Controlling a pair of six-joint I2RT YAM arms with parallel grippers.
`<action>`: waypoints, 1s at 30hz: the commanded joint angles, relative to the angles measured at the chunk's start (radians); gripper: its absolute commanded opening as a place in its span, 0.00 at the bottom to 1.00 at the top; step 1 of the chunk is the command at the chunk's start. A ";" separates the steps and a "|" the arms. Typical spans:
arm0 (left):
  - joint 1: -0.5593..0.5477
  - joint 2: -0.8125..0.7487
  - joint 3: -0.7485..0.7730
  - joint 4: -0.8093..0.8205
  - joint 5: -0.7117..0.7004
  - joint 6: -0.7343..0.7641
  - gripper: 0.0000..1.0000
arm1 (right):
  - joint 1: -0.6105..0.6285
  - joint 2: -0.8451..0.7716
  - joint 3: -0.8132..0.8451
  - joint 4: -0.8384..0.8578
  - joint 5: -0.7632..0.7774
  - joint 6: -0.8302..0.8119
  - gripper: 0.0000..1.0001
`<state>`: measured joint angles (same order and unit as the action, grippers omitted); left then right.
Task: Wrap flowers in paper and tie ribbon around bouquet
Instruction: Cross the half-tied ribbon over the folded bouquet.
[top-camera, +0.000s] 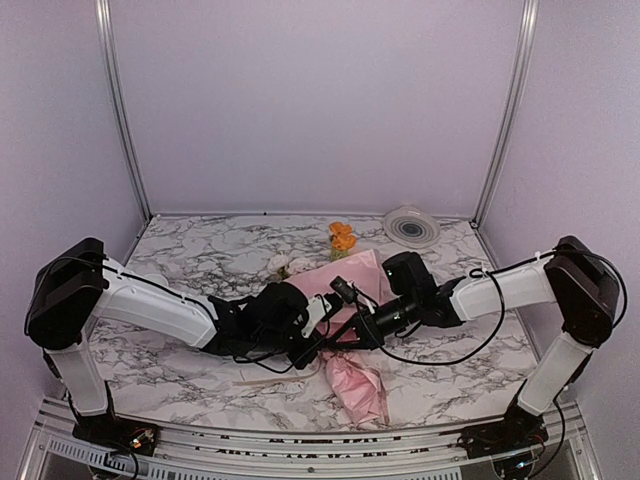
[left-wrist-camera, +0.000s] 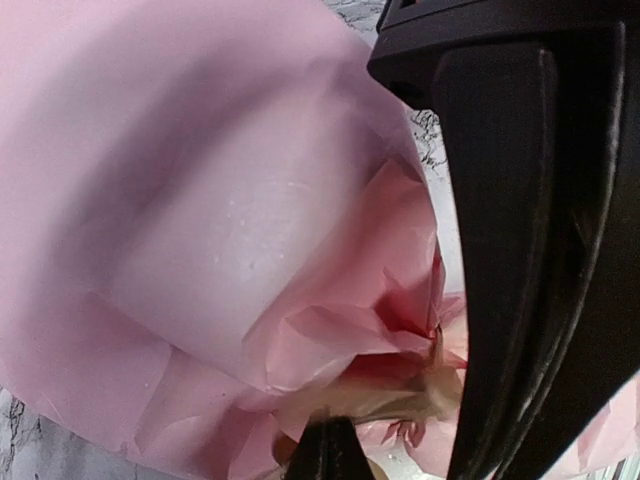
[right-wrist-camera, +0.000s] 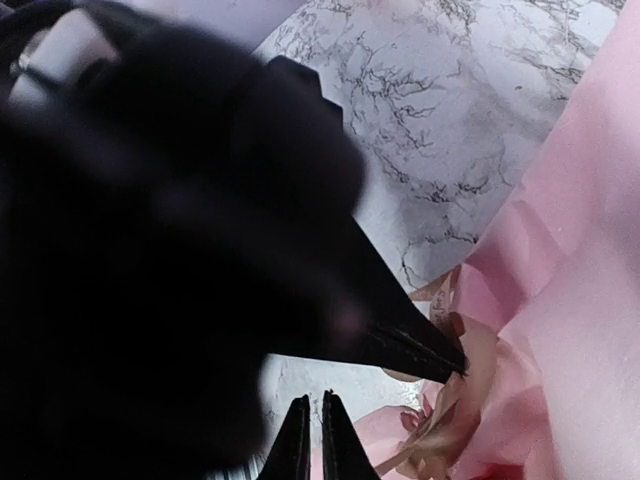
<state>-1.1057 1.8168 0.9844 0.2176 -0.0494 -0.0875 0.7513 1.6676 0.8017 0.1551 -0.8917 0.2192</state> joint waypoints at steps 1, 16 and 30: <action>0.011 0.012 0.025 -0.012 0.021 -0.008 0.01 | -0.009 -0.001 0.025 -0.059 0.021 -0.025 0.12; 0.027 0.020 0.042 -0.063 0.048 -0.046 0.03 | -0.086 -0.146 0.130 -0.298 0.143 -0.086 0.37; 0.026 0.006 0.001 -0.017 0.059 -0.091 0.07 | -0.072 0.044 0.157 -0.256 0.165 -0.069 0.04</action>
<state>-1.0843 1.8320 0.9970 0.1894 -0.0006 -0.1612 0.6697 1.6859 0.9501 -0.1276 -0.7345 0.1482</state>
